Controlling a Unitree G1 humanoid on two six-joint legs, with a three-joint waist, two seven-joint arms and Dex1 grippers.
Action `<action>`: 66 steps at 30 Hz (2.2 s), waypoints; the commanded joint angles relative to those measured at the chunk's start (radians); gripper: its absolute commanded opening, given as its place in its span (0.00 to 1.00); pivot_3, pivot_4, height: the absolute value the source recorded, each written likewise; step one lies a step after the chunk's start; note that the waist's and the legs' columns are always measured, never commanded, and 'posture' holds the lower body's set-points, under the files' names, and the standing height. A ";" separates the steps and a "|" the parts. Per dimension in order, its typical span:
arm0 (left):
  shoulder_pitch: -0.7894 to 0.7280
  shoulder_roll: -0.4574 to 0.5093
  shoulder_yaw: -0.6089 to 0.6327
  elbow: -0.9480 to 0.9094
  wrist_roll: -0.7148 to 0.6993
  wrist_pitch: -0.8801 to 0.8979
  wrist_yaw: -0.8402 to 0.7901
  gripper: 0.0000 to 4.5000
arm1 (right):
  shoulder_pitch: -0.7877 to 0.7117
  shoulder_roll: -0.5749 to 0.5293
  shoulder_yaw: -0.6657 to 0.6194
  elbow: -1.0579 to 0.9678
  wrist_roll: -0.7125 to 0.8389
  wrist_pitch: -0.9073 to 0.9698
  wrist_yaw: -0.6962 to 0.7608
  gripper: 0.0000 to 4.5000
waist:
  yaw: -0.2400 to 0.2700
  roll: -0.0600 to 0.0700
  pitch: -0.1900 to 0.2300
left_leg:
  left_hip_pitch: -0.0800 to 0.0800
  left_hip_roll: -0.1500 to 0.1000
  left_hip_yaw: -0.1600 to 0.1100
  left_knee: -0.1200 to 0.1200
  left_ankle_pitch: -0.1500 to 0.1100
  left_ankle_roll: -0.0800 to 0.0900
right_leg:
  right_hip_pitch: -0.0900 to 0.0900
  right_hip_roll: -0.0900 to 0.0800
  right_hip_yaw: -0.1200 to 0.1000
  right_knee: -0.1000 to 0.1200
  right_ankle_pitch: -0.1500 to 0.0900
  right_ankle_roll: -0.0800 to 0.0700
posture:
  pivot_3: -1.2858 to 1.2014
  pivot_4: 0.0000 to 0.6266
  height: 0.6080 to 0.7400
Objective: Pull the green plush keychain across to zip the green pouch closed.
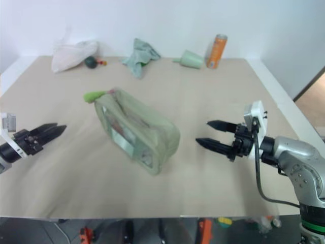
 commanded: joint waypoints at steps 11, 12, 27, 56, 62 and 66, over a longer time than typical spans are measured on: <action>-0.031 0.001 0.010 -0.301 -0.071 -0.103 -0.131 0.84 | -0.314 -0.029 0.166 -0.032 -0.031 0.028 0.037 1.00 | -0.003 0.000 0.000 | 0.000 0.000 0.002 0.000 -0.001 -0.001 | -0.001 0.000 0.002 0.000 0.000 -0.001 | 0.52 0.24 1.00; -0.021 -0.004 0.005 -0.325 -0.076 -0.109 -0.138 0.84 | -0.329 -0.028 0.185 -0.035 -0.034 0.030 0.050 1.00 | -0.001 0.000 0.000 | 0.000 0.000 0.002 0.000 -0.001 -0.001 | -0.001 0.000 0.002 0.000 0.000 -0.001 | 0.52 0.24 1.00; 0.049 -0.033 -0.018 -0.437 -0.127 -0.105 -0.139 0.85 | -0.450 0.143 0.456 0.197 -0.300 -0.137 0.114 0.83 | 0.000 0.000 0.000 | -0.001 0.001 0.001 0.005 -0.001 -0.001 | 0.000 0.001 0.000 0.001 0.002 -0.001 | 0.52 0.24 1.00; 0.120 0.077 0.225 -0.302 -0.295 0.041 -0.021 0.85 | -0.686 0.258 0.496 0.479 -0.391 -0.483 0.622 0.00 | 0.000 0.000 0.000 | -0.002 0.002 0.000 0.006 -0.002 -0.001 | -0.001 0.001 -0.002 0.004 0.001 -0.004 | 0.52 0.24 1.00; 0.210 0.146 0.366 -0.372 -0.366 0.142 0.017 0.85 | -0.702 0.334 0.542 0.580 -0.444 -0.652 0.640 0.00 | -0.002 0.001 0.001 | -0.001 0.003 0.001 0.011 -0.002 -0.002 | -0.002 0.000 -0.003 0.009 0.000 -0.005 | 0.52 0.24 1.00; 0.241 0.178 0.429 -0.444 -0.429 0.211 0.080 0.85 | -0.727 0.361 0.545 0.643 -0.476 -0.682 0.623 0.08 | -0.004 0.000 0.001 | 0.002 0.005 0.001 0.014 -0.002 -0.002 | -0.001 0.001 -0.005 0.015 0.000 -0.007 | 0.52 0.24 1.00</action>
